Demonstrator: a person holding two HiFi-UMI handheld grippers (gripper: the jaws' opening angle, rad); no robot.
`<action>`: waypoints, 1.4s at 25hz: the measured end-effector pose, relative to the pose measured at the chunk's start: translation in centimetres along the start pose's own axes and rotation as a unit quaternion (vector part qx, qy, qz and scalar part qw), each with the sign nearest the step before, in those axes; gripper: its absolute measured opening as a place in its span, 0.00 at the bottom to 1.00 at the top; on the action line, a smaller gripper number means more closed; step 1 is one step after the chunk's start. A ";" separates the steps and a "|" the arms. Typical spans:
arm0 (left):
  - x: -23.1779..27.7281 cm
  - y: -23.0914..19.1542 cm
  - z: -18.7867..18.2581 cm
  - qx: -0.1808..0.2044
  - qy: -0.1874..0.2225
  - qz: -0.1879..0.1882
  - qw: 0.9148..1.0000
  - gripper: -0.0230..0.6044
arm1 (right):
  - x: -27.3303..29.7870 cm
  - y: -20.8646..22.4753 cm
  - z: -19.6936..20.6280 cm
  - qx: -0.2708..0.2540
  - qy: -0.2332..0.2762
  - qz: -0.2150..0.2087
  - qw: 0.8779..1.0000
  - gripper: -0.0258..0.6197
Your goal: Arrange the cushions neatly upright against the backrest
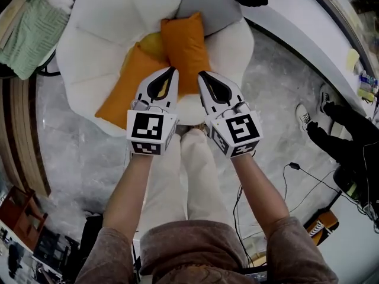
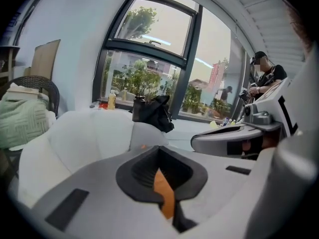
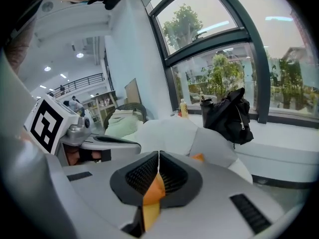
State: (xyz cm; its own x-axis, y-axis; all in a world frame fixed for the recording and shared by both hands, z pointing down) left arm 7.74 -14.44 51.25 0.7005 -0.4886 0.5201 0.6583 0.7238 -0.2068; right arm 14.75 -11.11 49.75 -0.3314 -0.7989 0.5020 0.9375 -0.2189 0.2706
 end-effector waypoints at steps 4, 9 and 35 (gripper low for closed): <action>2.2 -1.3 0.4 -0.003 -0.010 -0.005 1.000 0.04 | 1.9 1.6 0.4 -0.001 -0.013 0.006 1.000 0.07; 5.8 -2.9 1.7 -0.015 -0.024 -0.008 1.000 0.04 | 5.1 4.2 2.4 0.000 -0.041 0.018 0.999 0.07; 17.2 -6.7 18.7 -0.140 -0.192 0.015 0.971 0.39 | 15.1 11.4 18.3 -0.001 -0.266 0.018 0.964 0.38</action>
State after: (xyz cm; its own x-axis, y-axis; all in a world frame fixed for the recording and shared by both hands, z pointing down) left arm 10.21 -18.53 77.08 0.6009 -0.2128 0.7704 0.7267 0.5468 -0.4158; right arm 18.44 -15.43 75.47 -0.3066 -0.4047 0.8615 0.9492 -0.1978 0.2448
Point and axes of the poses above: the fingertips, and each gripper's own axes: x forward along the fingers, y to its right, z out of its underside, the point moved 2 cm from there along -x, backward along the fingers, and after that the axes turned 2 degrees about x, right-handed, at the moved point
